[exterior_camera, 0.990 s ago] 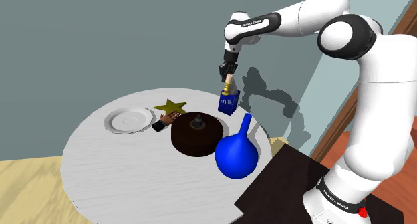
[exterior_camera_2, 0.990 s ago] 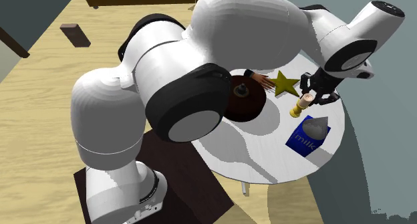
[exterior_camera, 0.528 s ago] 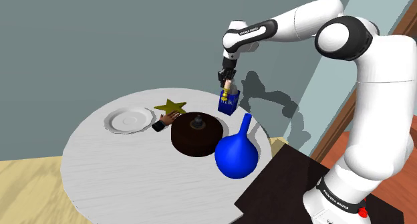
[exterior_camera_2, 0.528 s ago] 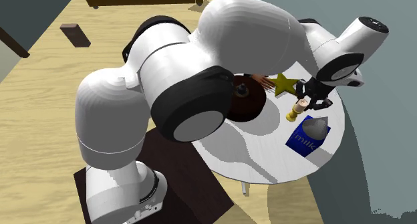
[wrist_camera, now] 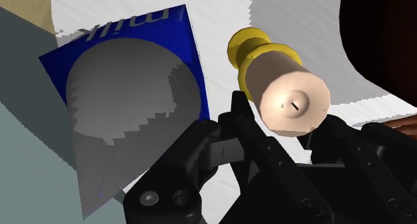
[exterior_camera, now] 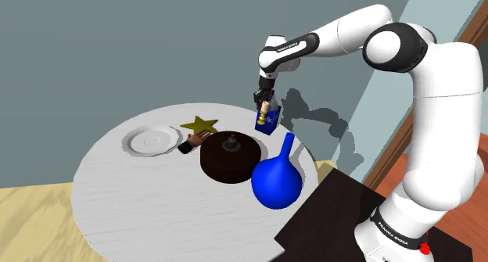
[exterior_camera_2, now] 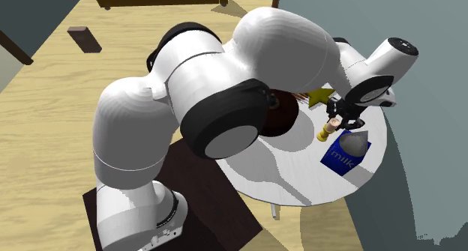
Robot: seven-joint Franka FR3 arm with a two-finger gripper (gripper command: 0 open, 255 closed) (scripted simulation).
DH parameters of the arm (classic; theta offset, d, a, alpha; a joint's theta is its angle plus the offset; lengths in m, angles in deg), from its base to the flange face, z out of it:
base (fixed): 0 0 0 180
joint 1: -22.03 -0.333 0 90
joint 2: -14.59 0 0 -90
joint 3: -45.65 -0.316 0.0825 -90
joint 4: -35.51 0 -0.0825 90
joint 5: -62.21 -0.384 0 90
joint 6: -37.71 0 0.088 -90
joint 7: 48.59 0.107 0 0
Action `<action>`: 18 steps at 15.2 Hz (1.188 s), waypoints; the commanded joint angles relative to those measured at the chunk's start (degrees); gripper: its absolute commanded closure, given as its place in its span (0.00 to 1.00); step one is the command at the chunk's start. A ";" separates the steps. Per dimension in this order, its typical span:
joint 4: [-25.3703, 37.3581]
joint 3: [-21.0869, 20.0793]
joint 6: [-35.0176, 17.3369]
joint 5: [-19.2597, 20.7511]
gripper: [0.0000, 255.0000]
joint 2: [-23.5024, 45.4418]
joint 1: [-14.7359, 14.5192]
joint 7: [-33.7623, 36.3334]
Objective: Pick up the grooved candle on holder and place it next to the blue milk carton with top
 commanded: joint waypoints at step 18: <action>-2.82 -0.02 -8.90 -0.11 1.00 6.05 0.06 -0.35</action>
